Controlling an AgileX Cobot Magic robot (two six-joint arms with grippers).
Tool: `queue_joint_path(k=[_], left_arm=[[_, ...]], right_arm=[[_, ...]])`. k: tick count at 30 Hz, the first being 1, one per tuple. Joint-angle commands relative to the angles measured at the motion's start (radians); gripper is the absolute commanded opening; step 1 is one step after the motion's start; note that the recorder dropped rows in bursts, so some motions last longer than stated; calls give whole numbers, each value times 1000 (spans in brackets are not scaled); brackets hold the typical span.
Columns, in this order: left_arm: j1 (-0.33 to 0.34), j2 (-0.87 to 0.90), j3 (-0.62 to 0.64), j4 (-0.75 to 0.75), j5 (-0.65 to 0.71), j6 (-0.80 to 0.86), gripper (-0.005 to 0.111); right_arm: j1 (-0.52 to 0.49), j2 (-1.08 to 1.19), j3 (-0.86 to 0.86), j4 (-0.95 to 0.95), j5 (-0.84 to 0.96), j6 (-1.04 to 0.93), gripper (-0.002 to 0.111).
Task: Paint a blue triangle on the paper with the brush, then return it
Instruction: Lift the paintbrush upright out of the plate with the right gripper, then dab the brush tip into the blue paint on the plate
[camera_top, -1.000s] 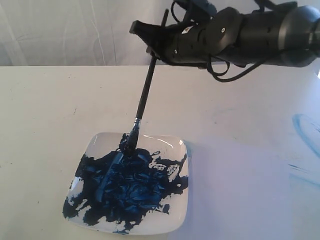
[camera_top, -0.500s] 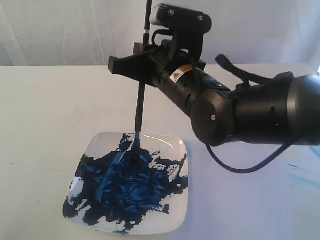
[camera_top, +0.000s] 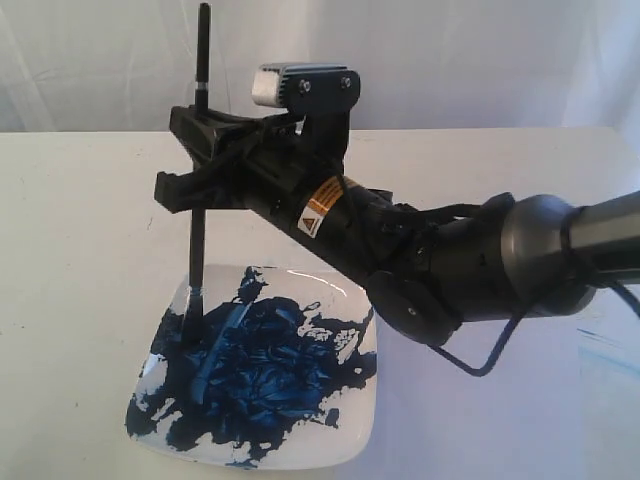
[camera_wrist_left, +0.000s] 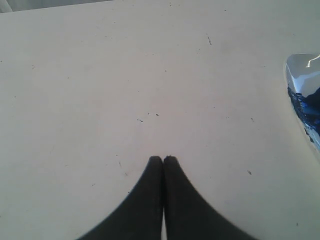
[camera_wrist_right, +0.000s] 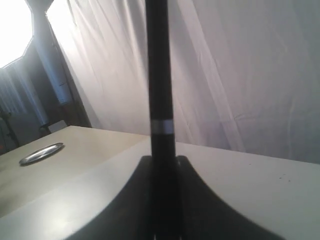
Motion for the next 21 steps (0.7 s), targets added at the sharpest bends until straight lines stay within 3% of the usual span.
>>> queue_joint_path(k=[1, 18, 21], left_arm=[[-6, -4, 6, -8, 1, -6, 0], [-6, -4, 6, -8, 1, -6, 0], [-6, -4, 6, -8, 1, -6, 0]], right_arm=[[1, 46, 2, -39, -51, 62, 0], [1, 131, 2, -39, -90, 88, 0], [1, 131, 2, -25, -63, -9, 0]])
